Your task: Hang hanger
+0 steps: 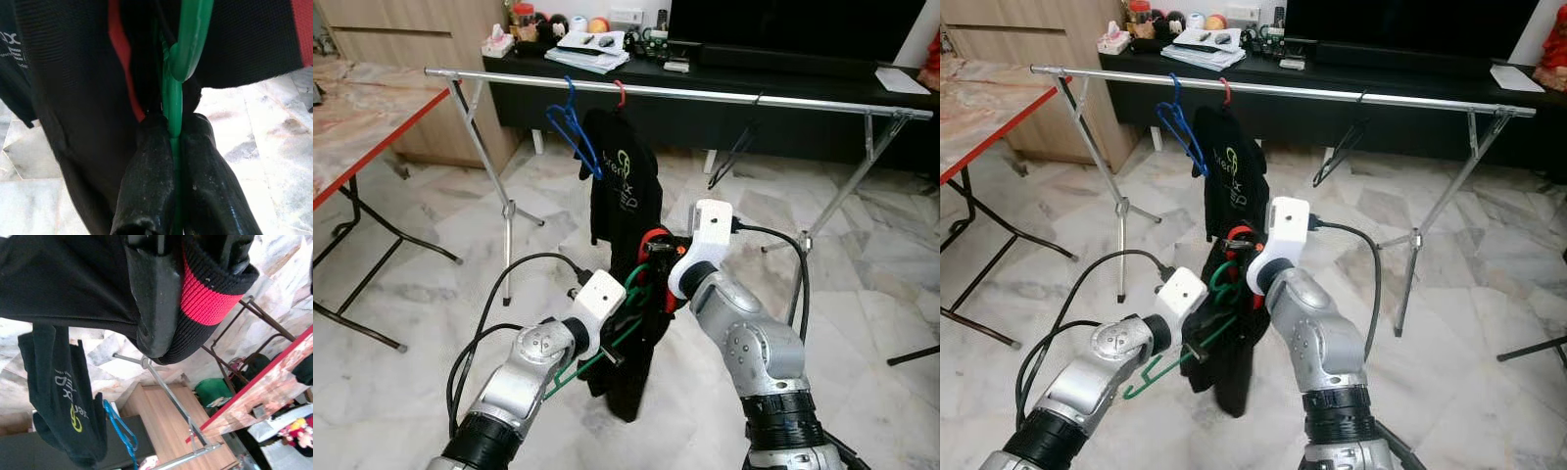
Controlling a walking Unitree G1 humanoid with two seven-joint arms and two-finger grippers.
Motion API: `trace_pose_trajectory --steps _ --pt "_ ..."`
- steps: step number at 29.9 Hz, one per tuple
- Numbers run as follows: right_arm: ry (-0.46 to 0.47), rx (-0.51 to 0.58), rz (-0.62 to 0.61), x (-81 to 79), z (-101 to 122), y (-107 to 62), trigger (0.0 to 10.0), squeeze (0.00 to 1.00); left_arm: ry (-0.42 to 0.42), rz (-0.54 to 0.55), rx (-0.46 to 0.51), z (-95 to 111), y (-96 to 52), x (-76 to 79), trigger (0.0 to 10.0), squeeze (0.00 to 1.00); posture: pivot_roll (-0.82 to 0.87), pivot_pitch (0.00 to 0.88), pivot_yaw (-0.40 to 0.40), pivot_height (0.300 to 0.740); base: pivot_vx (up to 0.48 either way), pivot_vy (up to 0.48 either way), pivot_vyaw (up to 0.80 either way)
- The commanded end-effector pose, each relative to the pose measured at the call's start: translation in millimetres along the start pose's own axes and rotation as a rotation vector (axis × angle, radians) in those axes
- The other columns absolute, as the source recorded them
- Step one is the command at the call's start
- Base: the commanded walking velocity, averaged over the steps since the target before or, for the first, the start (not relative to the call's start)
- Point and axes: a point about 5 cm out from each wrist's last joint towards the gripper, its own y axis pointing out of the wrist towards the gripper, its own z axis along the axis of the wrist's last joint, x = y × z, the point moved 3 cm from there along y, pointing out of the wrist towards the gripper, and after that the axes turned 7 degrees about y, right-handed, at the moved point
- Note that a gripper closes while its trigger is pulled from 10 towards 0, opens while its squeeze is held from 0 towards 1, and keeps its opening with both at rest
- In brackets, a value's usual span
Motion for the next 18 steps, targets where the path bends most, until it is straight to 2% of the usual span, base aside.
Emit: trace_pose_trajectory --steps 1,2,3,8,13,15,18 --pt "-0.018 0.024 0.024 -4.8 6.7 -3.0 10.0 0.00 -0.003 0.009 0.032 4.7 -0.5 -0.3 10.0 0.00 -0.05 0.115 -0.040 0.740 0.000 0.000 0.00" --pt "-0.056 0.018 -0.039 14.3 6.9 -5.9 10.0 0.00 -0.013 0.047 0.052 7.9 -1.1 -6.9 10.0 0.00 -0.05 0.115 -0.041 0.740 0.000 0.000 0.00" --pt "-0.065 0.017 -0.070 22.8 7.5 -7.7 10.0 0.00 -0.015 0.061 0.058 8.9 -1.5 -9.7 10.0 0.00 -0.06 0.116 -0.040 0.740 0.000 0.000 0.00" --pt "-0.068 0.023 -0.131 39.2 10.6 -12.8 10.0 0.00 -0.021 0.076 0.070 10.7 -1.3 -12.5 10.0 0.00 -0.06 0.116 -0.037 0.740 0.000 0.000 0.00" --pt "-0.072 0.015 -0.130 41.7 8.0 -13.7 10.0 0.00 -0.024 0.072 0.083 13.5 0.0 -10.3 10.0 0.00 -0.06 0.117 -0.037 0.740 0.000 0.000 0.00" --pt "-0.056 0.011 -0.098 37.1 6.7 -13.1 10.0 0.00 -0.024 0.072 0.086 13.7 0.0 -10.2 10.0 0.00 -0.06 0.117 -0.037 0.740 0.000 0.000 0.00" --pt "-0.094 -0.011 -0.016 25.1 3.7 -12.8 10.0 0.00 -0.026 0.068 0.091 14.0 0.1 -9.7 10.0 0.00 -0.06 0.117 -0.036 0.740 0.000 0.000 0.00"
